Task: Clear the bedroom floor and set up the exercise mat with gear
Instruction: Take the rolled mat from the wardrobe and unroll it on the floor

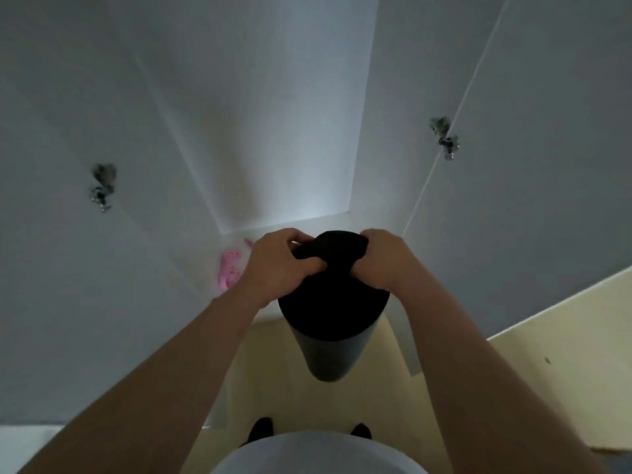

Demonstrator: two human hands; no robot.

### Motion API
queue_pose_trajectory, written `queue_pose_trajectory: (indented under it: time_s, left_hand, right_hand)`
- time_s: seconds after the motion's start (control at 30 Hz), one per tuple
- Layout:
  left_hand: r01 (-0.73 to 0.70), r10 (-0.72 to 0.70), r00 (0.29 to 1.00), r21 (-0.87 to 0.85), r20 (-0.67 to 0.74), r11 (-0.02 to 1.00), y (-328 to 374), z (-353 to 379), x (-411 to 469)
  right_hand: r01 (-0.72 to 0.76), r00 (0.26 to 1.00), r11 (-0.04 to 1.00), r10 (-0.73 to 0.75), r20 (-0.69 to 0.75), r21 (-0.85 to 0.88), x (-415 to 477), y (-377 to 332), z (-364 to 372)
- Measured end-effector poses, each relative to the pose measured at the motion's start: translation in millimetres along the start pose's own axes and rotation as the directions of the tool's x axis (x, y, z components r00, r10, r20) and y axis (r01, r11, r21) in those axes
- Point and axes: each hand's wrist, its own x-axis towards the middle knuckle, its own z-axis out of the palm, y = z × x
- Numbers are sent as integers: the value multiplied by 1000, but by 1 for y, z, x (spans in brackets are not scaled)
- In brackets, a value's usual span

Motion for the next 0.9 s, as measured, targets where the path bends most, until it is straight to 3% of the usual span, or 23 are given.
queue_pose_trajectory:
  time_s: [0.1,0.27,0.4,0.5,0.57,0.63,0.7,0.8,0.9]
  left_hand:
    - [60,-61,991,-13,-115,998,-7,-23,-16]
    - [87,-96,983,-65,-154,994,-18,-59,-47]
    - [146,-168,970,-132,-177,981,-29,-90,-82]
    - [161,-192,921,-118,-338,980,-33,-111,-117]
    - [145,-142,822,-38,-552,989,-35,-120,-136]
    - [168,-46,639,81,-768,982,-35,-129,-157]
    - [180,47,448,142,-893,973,-33,-133,-172]
    - [171,222,205,259,-953,951,-33,-139,-186]
    - [235,322,53,325,-945,916,-36,-142,-191]
  right_hand:
    - [192,978,968,-174,115,-163,7,-32,3]
    - [486,872,848,-455,181,-210,2,-83,12]
    - [590,804,773,-534,262,-232,-6,-128,28]
    - [660,746,718,-590,310,-221,-15,-161,43]
    - [692,716,689,-617,327,-215,-20,-177,48]
    - [730,677,648,-648,349,-215,-27,-194,54]
    - [750,657,627,-666,354,-211,-32,-207,57]
    - [749,656,634,-672,344,-191,-41,-223,59]
    - [751,654,636,-675,342,-179,-44,-229,57]
